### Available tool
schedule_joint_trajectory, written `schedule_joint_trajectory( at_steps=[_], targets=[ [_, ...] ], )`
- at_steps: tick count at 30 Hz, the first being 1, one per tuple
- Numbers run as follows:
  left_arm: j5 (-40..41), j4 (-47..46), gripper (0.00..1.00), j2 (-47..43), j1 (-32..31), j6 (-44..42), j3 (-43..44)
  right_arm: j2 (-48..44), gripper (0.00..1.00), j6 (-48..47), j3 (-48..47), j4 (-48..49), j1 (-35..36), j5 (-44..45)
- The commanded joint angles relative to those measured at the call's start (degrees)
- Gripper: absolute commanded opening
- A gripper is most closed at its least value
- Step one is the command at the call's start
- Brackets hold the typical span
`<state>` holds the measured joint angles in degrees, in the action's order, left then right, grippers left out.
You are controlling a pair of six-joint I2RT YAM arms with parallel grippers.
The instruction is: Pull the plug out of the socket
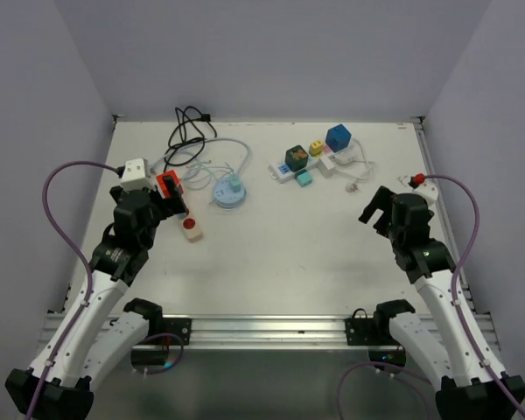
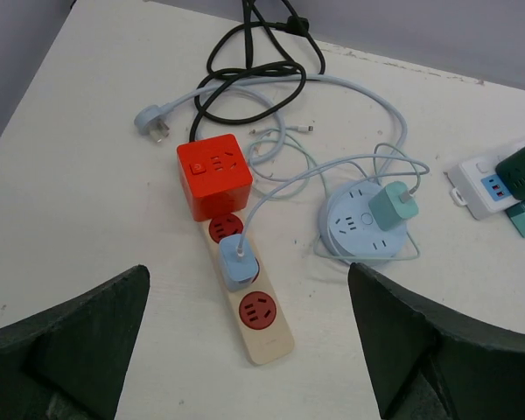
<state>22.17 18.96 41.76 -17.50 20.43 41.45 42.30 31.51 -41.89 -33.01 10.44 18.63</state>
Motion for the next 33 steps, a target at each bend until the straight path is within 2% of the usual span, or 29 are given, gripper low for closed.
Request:
schedule_joint_trajectory(
  at_steps=[1,3,5,8,11,12,13,15,16,17,18,20,22,24,25,28,29,33],
  targets=[
    [1.0,0.2,1.0,-0.3,0.4,0.8,1.5,-0.6,0.99,1.2,-3.5,-1.6,-0.1,4.5],
    [1.0,0.1,1.0,-0.4,0.4,0.7,1.4,-2.1,0.99,2.1,-2.5,-1.2,-0.1,5.4],
    [1.0,0.1,1.0,-0.4,0.4,0.7,1.6,-3.6,0.99,0.8,0.4,2.9,0.0,-0.7],
    [1.1,0.3,1.0,-1.1,0.4,0.7,1.8,-4.4,0.99,-3.1,3.2,9.2,-0.1,-13.2],
    [1.6,-0.2,1.0,-2.1,0.4,0.7,1.3,-4.9,0.99,-7.1,4.3,13.8,0.0,-22.2],
    [1.8,-0.2,1.0,-2.3,0.4,0.7,1.3,-4.8,0.99,-7.8,4.7,15.8,-0.1,-30.6],
    [1.9,0.2,1.0,-2.2,0.4,0.7,1.5,-3.5,0.99,-7.7,5.1,19.8,0.0,-35.2],
    [2.7,0.6,1.0,-2.6,0.4,1.1,2.0,-0.7,0.99,-7.7,5.1,21.9,2.2,-40.9],
    [3.0,0.9,1.0,-2.8,0.4,1.3,2.1,2.0,0.99,-8.4,4.4,21.3,4.0,-40.4],
    [3.4,0.9,1.0,-3.1,0.4,1.3,2.1,3.4,0.99,-9.2,2.4,20.4,9.2,-39.0],
    [4.2,1.0,1.0,-3.9,0.5,1.4,2.0,4.3,0.99,-10.7,1.6,19.9,12.5,-33.5],
    [5.2,1.1,1.0,-4.8,0.5,1.7,2.0,7.1,0.99,-11.4,-0.3,21.2,21.8,-28.9],
    [6.8,1.3,1.0,-5.8,0.5,2.2,2.1,10.2,0.99,-12.1,-1.9,23.5,27.7,-23.1],
    [8.9,1.7,1.0,-6.8,0.5,2.5,2.2,16.4,0.99,-13.4,-5.5,25.1,36.5,-18.4],
    [10.0,2.1,1.0,-7.0,0.5,2.9,2.1,18.6,0.99,-14.0,-7.7,26.1,41.5,-13.1],
    [12.5,2.6,1.0,-8.1,0.5,3.4,2.3,29.1,0.99,-15.4,-13.8,29.4,48.0,-6.5],
    [12.9,2.6,1.0,-8.5,0.6,3.3,2.4,35.0,0.99,-15.6,-15.7,29.9,49.1,-5.4],
    [16.0,4.0,1.0,-9.7,1.0,3.8,3.1,48.7,0.99,-16.3,-25.3,32.0,51.8,-4.1]
  ],
)
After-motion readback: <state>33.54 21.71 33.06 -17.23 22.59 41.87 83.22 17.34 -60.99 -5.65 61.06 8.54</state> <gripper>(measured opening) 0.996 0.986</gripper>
